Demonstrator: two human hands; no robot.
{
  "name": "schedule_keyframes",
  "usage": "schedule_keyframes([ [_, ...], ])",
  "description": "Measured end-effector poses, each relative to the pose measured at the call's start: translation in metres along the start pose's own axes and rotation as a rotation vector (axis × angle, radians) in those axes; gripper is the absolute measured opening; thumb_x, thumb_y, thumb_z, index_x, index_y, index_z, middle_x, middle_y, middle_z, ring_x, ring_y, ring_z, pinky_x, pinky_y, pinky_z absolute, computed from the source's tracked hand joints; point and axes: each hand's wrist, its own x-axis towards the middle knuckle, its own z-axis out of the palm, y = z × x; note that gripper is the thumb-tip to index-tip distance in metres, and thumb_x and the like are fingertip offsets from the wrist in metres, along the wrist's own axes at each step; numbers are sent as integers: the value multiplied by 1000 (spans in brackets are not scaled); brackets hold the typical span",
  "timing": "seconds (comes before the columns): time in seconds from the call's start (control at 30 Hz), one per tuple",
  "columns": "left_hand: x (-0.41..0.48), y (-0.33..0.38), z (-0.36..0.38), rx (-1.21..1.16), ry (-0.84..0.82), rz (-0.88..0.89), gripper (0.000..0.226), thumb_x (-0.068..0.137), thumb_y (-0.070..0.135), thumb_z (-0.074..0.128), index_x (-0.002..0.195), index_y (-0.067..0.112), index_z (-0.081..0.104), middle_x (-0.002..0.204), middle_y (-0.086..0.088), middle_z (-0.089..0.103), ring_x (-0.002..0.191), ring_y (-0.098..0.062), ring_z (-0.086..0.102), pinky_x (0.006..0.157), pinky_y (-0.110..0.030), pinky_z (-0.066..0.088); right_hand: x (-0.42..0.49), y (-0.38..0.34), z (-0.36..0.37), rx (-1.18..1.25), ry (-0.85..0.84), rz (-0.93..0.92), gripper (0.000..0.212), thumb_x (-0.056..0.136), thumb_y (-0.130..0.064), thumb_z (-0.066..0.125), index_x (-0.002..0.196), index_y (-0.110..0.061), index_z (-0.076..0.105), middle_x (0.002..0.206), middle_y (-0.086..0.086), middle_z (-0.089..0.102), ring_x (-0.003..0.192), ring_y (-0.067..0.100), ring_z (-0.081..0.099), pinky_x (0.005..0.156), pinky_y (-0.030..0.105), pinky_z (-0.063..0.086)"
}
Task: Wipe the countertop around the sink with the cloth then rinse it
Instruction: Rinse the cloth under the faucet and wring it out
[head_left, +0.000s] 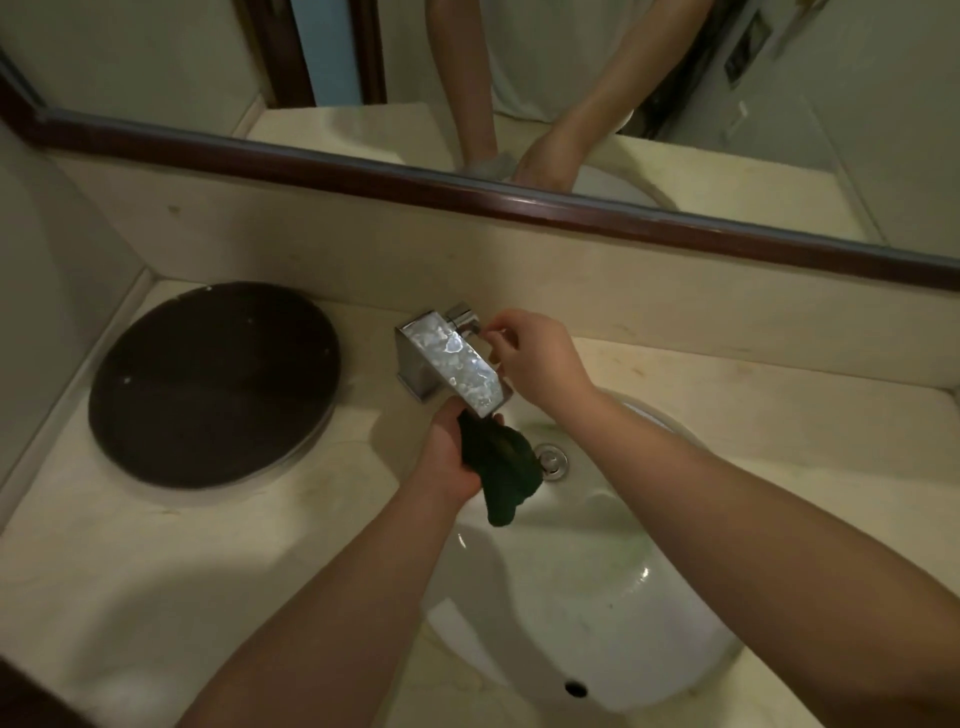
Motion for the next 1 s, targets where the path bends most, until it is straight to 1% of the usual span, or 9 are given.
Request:
schedule_keyframes([
  [0.13, 5, 3, 10, -16, -20, 11, 20, 68, 27, 70, 80, 12, 68, 71, -7, 61, 68, -21, 58, 115, -46, 30, 8, 7, -2, -112, -13, -46, 24, 90, -23, 63, 113, -18, 63, 81, 4, 71, 71, 20, 66, 68, 37, 55],
  [0.33, 13, 5, 14, 33, 35, -9, 16, 75, 28, 68, 76, 12, 66, 74, -8, 61, 70, -23, 59, 113, -48, 33, 24, 17, -7, -77, -28, 11, 11, 89, -28, 64, 99, -24, 63, 76, -1, 70, 67, 16, 67, 62, 30, 54],
  [0.47, 10, 5, 17, 148, 41, 6, 16, 73, 26, 71, 75, 13, 61, 74, -7, 57, 68, -20, 56, 95, -37, 45, 5, 28, -3, 305, 51, 212, 8, 93, -29, 60, 93, -21, 62, 64, -4, 67, 50, 4, 62, 54, 24, 50],
  [0.6, 4, 3, 22, 135, 24, -16, 20, 89, 24, 61, 73, 13, 60, 64, -5, 59, 57, -18, 59, 70, -32, 48, -29, 44, 18, 610, 72, 642, 27, 96, -40, 49, 87, -19, 63, 82, 3, 71, 74, 15, 64, 69, 31, 48],
  [0.67, 2, 0, 25, 117, 13, 10, 21, 83, 25, 62, 67, 11, 58, 59, -6, 60, 55, -20, 61, 73, -36, 49, -47, 51, 37, 723, -62, 892, 41, 90, -54, 50, 93, -17, 67, 91, 5, 72, 83, 19, 66, 75, 32, 51],
  [0.77, 4, -2, 29, 128, 34, 64, 22, 76, 31, 66, 73, 11, 57, 73, -9, 62, 75, -26, 64, 88, -40, 50, -67, 58, 64, 990, -94, 1085, 65, 69, -71, 59, 110, -21, 69, 102, 7, 74, 95, 25, 70, 89, 36, 52],
  [0.83, 7, -3, 29, 131, 80, 76, 30, 89, 40, 54, 80, 12, 59, 83, -10, 66, 86, -28, 67, 96, -40, 49, -75, 45, 67, 1239, -110, 1091, 56, 82, -63, 53, 115, -21, 69, 105, 8, 74, 106, 25, 67, 91, 33, 50],
  [0.9, 10, 0, 27, 127, 91, 120, 37, 93, 43, 46, 78, 14, 63, 85, -11, 67, 86, -29, 68, 98, -39, 46, -77, 39, 63, 1420, -134, 1044, 42, 95, -52, 45, 103, -20, 71, 92, 7, 76, 94, 21, 69, 84, 31, 51],
  [1.0, 8, 5, 22, 157, 52, 139, 47, 93, 47, 44, 70, 16, 70, 87, -13, 67, 87, -31, 68, 100, -42, 43, -79, 40, 56, 1094, 8, 945, 34, 97, -41, 48, 90, -16, 70, 89, 11, 75, 76, 21, 69, 68, 28, 51],
])
